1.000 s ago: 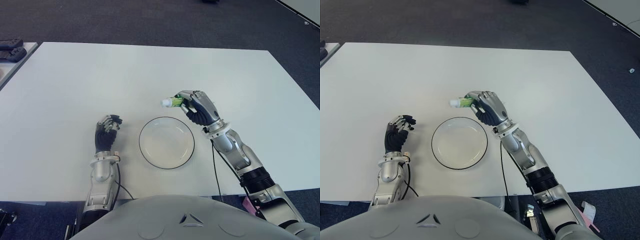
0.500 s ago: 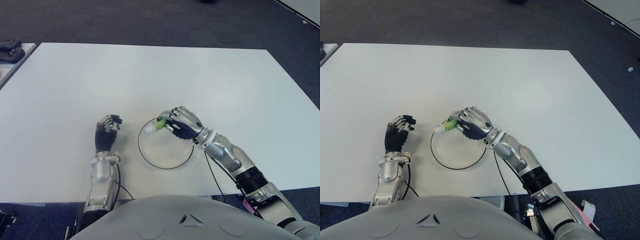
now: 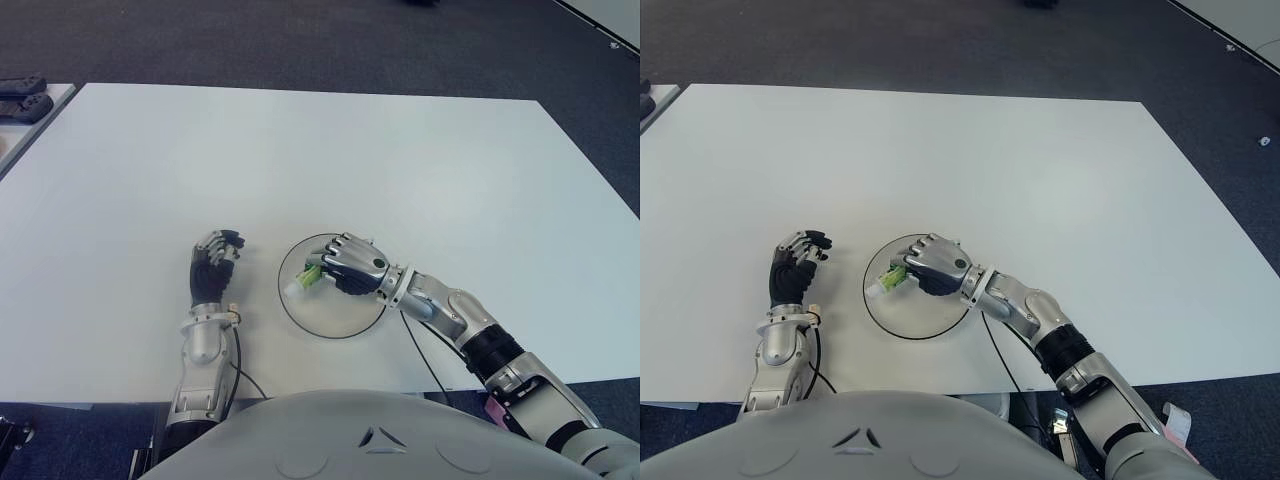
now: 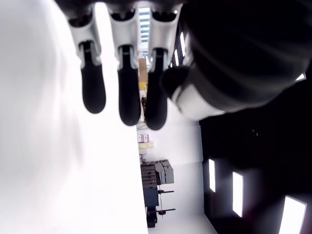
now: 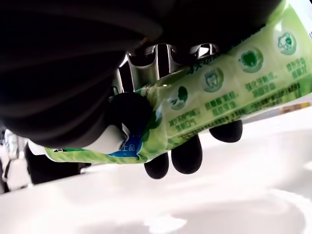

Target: Put the toothpaste on the table into the plate.

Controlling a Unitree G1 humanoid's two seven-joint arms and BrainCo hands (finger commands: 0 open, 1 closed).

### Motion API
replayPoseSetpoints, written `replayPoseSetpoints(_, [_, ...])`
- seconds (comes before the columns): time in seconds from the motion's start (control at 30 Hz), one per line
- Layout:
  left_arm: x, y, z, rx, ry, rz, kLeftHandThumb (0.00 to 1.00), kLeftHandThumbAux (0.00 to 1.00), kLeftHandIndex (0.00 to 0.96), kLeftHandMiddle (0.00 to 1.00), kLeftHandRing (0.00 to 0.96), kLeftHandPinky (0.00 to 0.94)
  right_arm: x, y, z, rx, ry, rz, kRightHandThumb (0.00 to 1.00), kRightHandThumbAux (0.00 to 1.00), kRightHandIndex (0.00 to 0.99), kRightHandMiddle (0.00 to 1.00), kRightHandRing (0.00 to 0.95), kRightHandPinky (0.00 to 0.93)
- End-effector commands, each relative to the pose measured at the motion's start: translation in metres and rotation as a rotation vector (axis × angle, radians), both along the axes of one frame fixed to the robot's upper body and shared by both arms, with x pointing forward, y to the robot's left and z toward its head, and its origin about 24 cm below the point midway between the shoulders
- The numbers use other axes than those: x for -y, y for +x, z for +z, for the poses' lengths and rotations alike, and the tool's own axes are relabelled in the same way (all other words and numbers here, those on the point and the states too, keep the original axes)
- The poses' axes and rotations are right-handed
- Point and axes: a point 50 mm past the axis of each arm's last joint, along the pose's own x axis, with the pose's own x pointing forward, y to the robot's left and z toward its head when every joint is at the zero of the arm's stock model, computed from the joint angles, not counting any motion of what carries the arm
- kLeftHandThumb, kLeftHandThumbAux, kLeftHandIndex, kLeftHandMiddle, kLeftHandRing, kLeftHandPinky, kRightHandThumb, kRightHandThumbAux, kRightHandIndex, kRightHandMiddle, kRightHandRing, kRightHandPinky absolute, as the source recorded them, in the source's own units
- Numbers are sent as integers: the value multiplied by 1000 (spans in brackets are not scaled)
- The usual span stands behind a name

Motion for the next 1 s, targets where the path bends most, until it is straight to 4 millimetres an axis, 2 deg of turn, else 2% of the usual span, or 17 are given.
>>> replayPoseSetpoints(0.03, [-1, -1, 0, -6, 2, 5, 716, 723, 429, 472, 452, 461, 1, -3, -2, -28, -17, 6, 853, 675, 405, 559, 847, 842])
replayPoseSetpoints(0.07, [-1, -1, 0, -6, 2, 5, 716, 723, 429, 472, 452, 461, 1, -3, -2, -36, -22, 5, 853, 675, 405, 560, 844, 838])
replayPoseSetpoints(0.1, [-1, -1, 0, -4, 1, 6, 716, 723, 429, 473, 453, 462, 1, -4, -2, -49, -37, 7, 852, 673, 413, 548, 777, 775])
replayPoseSetpoints(0.13, [-1, -1, 0, -4, 0, 7, 716, 723, 429, 473, 453, 463, 1, -4, -2, -59, -48, 9, 798, 685, 413, 436, 578, 599])
replayPoseSetpoints(0.17, [-1, -1, 0, -2, -1, 7, 716, 723, 429, 474, 454, 463, 1, -4, -2, -67, -57, 14, 779, 690, 413, 395, 506, 535])
replayPoseSetpoints(0.2, [-1, -1, 0, -1, -2, 7, 716, 723, 429, 474, 454, 463, 1, -4, -1, -71, -63, 17, 689, 589, 305, 293, 367, 407])
replayPoseSetpoints(0.23, [-1, -1, 0, 1, -2, 6, 716, 723, 429, 475, 454, 463, 1, -4, -1, -71, -63, 20, 630, 524, 235, 227, 277, 324])
replayPoseSetpoints(0.3, [-1, 0, 0, 4, -3, 6, 717, 723, 429, 475, 455, 463, 2, -3, 1, -58, -60, 19, 561, 457, 159, 146, 173, 228])
replayPoseSetpoints(0.33, [-1, 0, 0, 5, -3, 5, 717, 723, 429, 476, 456, 466, 2, -2, 1, -48, -57, 17, 515, 415, 102, 93, 111, 146])
replayPoseSetpoints(0.43, [-1, -1, 0, 9, -1, 4, 717, 723, 429, 477, 458, 467, 6, -1, 5, 10, -48, 6, 437, 348, 33, 30, 36, 47])
replayPoseSetpoints(0.53, [-1, -1, 0, 10, 1, 4, 717, 723, 429, 475, 457, 463, 9, 0, 6, 39, -43, 0, 389, 309, 10, 9, 11, 15])
replayPoseSetpoints(1.0, [-2, 0, 0, 0, 9, 5, 717, 723, 429, 476, 459, 468, 19, 4, 19, 70, 24, -29, 243, 288, 0, 0, 0, 0])
